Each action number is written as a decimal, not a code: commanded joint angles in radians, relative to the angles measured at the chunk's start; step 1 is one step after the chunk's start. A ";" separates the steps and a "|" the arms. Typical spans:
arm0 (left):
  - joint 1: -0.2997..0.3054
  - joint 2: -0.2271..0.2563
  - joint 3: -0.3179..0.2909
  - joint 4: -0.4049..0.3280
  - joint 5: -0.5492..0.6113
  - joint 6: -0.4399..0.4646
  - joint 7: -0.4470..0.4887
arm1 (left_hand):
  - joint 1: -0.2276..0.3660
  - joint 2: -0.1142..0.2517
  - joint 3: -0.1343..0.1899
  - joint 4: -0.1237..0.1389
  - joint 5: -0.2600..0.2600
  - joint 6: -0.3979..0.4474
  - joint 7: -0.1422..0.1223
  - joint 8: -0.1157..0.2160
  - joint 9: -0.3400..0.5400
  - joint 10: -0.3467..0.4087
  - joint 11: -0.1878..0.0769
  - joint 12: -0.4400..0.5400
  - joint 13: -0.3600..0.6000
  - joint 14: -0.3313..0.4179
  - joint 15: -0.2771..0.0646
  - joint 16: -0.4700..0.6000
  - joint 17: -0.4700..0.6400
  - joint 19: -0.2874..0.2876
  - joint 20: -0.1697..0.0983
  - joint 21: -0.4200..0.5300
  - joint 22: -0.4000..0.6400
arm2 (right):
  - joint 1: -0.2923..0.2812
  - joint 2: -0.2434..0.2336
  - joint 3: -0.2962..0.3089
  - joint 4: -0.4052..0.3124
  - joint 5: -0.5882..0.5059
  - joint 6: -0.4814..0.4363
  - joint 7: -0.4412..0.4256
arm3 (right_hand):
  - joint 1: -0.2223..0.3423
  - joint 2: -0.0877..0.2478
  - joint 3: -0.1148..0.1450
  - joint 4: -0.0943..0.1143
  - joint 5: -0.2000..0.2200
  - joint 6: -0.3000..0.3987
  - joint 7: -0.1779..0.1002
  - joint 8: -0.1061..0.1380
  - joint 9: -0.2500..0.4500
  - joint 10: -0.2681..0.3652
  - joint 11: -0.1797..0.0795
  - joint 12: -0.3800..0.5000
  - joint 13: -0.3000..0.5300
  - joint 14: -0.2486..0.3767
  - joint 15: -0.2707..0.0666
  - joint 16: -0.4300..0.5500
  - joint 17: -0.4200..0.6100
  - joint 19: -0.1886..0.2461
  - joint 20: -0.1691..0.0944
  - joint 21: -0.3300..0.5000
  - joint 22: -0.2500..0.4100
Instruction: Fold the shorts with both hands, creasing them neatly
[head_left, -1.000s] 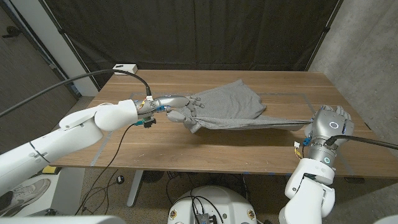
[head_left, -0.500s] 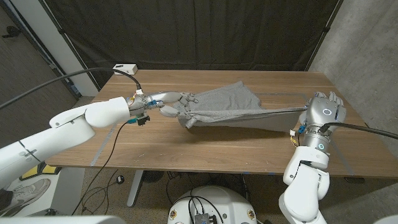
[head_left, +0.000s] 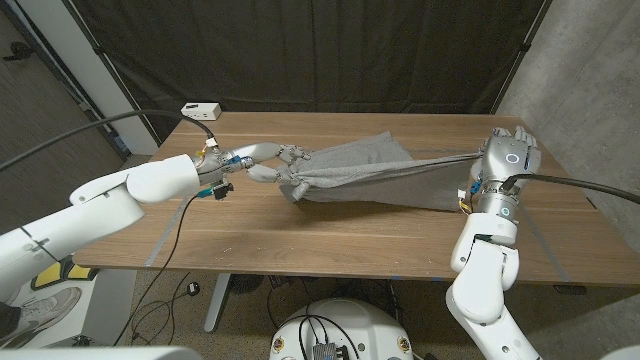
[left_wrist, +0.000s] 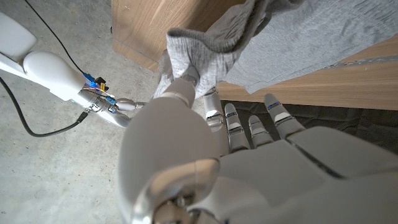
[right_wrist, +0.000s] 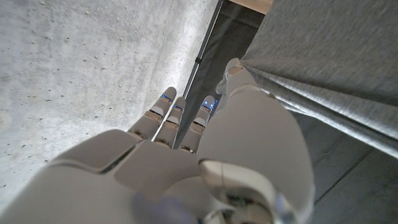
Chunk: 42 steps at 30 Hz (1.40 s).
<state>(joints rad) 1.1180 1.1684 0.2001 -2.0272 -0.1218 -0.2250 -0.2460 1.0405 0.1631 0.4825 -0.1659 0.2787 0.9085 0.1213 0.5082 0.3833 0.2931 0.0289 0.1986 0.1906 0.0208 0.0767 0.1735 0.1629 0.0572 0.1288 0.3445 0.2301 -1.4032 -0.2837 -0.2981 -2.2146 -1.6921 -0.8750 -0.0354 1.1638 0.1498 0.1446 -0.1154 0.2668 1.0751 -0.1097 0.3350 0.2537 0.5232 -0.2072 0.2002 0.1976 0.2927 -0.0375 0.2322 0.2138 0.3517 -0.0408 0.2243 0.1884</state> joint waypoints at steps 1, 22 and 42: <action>-0.048 -0.034 0.019 0.080 -0.112 -0.027 -0.043 | 0.011 0.000 0.008 0.002 0.006 0.009 -0.005 0.105 0.223 0.008 0.002 0.008 0.003 0.009 -0.001 0.005 0.004 0.003 0.008 0.006 0.002 | 0.119 -0.063 -0.028 0.069 0.089 -0.010 -0.022 | 0.012 -0.002 -0.003 0.001 0.010 0.002 -0.004 -0.001 0.003 -0.002 0.002 0.001 0.003 0.006 -0.188 -0.001 0.001 0.000 -0.055 0.000 0.002; -0.127 -0.087 0.075 0.167 -0.304 0.027 -0.111 | 0.011 -0.001 0.007 0.004 0.010 0.000 -0.009 0.104 0.225 0.002 0.005 0.006 0.003 0.007 0.001 0.004 0.004 -0.003 0.010 0.011 0.002 | 0.332 -0.208 -0.123 0.205 0.327 -0.024 -0.082 | 0.014 -0.001 -0.009 0.004 0.014 0.004 -0.007 -0.006 0.001 0.001 0.002 0.002 0.003 0.009 -0.188 -0.005 0.001 0.000 -0.055 0.001 0.001; -0.190 -0.205 0.133 0.288 -0.581 0.128 -0.218 | 0.011 0.003 0.006 0.007 0.016 -0.018 -0.006 0.104 0.235 -0.004 0.023 0.004 0.003 0.001 0.012 0.003 0.004 -0.005 0.016 0.018 0.003 | 0.552 -0.310 -0.249 0.357 0.585 -0.011 -0.162 | 0.016 -0.001 -0.014 0.006 0.018 0.006 -0.008 -0.010 0.001 0.004 0.002 0.003 0.003 0.012 -0.188 -0.008 0.001 0.000 -0.056 0.002 0.001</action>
<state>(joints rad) 0.9663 1.0288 0.2988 -1.8059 -0.5710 -0.1514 -0.4089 1.0380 0.1606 0.4839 -0.1643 0.2894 0.8963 0.1141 0.5200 0.3834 0.2873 0.0414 0.1986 0.1908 0.0221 0.0752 0.1735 0.1654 0.0517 0.1341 0.3552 0.2299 -0.9586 -0.5467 -0.4864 -1.9338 -1.2545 -0.8951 -0.1463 1.1687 0.1448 0.1350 -0.1087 0.2780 1.0768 -0.1151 0.3272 0.2505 0.5233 -0.2072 0.2003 0.1975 0.2965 -0.0412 0.2252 0.2141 0.3519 -0.0410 0.2243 0.1883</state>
